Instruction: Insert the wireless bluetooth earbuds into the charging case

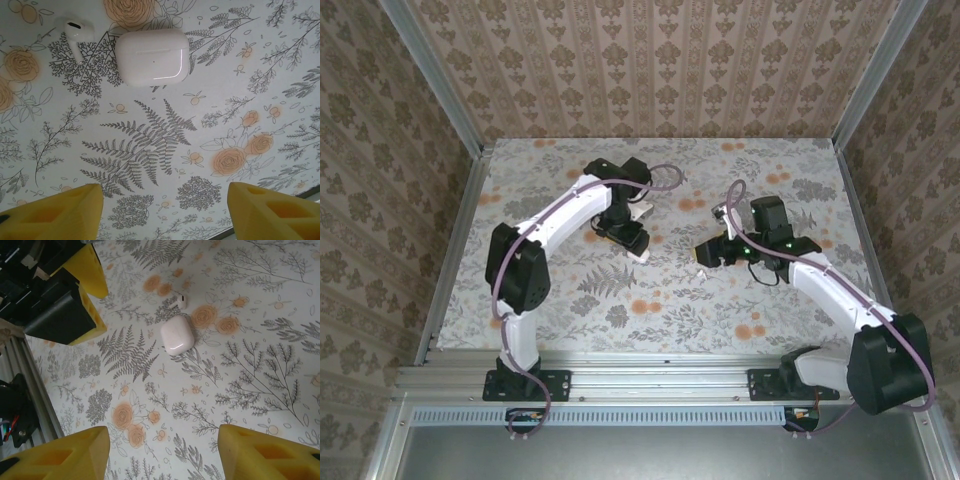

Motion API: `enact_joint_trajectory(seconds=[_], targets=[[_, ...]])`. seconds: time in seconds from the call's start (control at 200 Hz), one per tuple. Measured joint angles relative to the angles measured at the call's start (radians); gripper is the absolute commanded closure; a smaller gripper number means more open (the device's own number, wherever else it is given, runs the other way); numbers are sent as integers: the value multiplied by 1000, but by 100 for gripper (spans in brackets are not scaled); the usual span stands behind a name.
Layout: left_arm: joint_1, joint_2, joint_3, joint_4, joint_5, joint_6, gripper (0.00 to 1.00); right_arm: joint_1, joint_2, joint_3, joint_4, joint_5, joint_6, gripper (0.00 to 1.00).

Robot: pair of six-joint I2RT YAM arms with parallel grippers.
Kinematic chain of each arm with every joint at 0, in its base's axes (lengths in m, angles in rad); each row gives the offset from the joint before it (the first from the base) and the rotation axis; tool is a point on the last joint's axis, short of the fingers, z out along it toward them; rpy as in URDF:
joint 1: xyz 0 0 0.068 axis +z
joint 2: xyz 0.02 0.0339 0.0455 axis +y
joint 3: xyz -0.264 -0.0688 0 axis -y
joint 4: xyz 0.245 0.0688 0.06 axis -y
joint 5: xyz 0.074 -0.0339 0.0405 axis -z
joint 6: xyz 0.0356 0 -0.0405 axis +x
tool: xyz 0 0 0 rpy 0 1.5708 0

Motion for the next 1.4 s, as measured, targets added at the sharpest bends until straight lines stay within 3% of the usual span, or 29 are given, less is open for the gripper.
enact_joint_trajectory(seconds=[0.55, 1.4], targets=[[0, 307, 211, -18, -14, 31, 25, 1, -184, -118, -11, 67, 26, 42], [-11, 388, 222, -15, -14, 22, 21, 1, -309, -141, -93, 104, -11, 43]])
